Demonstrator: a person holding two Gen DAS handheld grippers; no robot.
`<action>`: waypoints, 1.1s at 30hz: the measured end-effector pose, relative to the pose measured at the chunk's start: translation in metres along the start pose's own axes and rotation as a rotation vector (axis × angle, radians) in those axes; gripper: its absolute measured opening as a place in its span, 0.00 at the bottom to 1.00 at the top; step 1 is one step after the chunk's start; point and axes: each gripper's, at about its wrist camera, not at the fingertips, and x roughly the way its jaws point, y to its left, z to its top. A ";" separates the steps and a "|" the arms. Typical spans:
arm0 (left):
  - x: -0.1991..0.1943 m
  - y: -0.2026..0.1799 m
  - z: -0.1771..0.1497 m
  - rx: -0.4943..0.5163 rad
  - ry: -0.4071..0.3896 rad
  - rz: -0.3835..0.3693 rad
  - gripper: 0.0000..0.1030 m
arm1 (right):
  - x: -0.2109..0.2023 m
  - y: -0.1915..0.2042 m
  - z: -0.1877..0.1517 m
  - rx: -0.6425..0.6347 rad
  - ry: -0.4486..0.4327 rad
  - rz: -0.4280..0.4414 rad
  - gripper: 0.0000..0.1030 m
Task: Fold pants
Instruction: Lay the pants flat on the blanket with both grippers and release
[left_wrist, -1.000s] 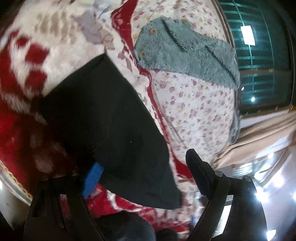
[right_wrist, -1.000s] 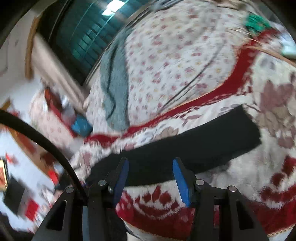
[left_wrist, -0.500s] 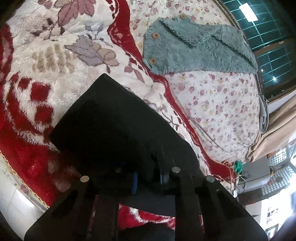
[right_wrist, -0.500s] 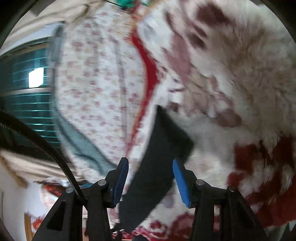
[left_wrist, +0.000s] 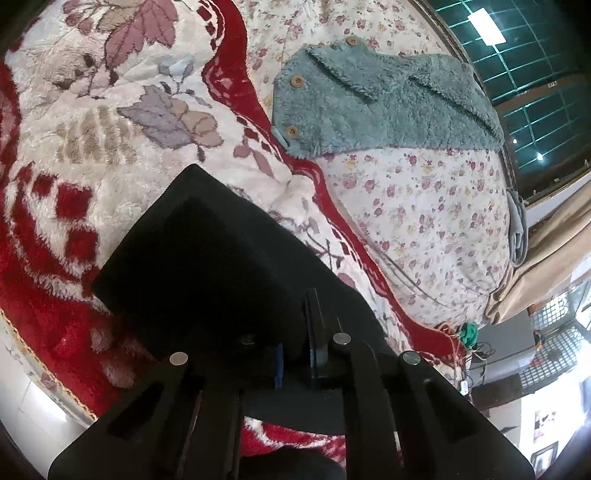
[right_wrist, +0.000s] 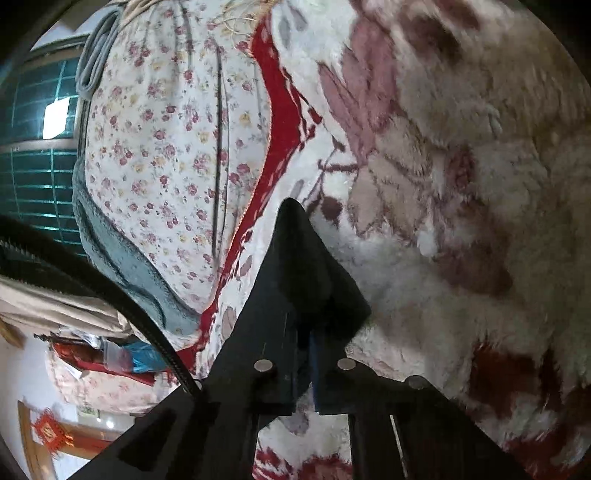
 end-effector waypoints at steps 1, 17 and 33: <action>0.000 0.000 0.002 -0.007 -0.002 -0.008 0.07 | -0.004 0.005 -0.001 -0.022 -0.018 0.021 0.05; 0.151 -0.021 0.159 -0.241 0.128 0.001 0.20 | 0.070 0.063 0.103 0.033 -0.210 0.202 0.07; -0.015 0.035 0.103 -0.158 0.041 -0.100 0.73 | -0.017 0.040 0.032 -0.135 -0.121 -0.002 0.42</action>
